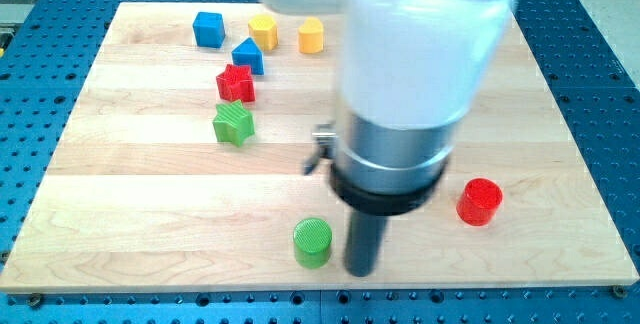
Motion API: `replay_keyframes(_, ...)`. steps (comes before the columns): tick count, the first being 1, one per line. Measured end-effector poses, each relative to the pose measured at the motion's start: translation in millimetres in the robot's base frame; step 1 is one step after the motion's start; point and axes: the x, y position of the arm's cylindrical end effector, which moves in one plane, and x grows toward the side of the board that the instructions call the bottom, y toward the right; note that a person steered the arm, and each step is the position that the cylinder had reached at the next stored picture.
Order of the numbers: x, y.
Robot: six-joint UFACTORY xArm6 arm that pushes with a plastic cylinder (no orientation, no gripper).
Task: Move the green circle upwards
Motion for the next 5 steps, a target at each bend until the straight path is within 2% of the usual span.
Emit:
replay_keyframes(1,-24,-47)
replay_keyframes(2,-70,-63)
replay_keyframes(3,-25,-47)
replay_keyframes(4,-9,-68)
replay_keyframes(5,-45,-140)
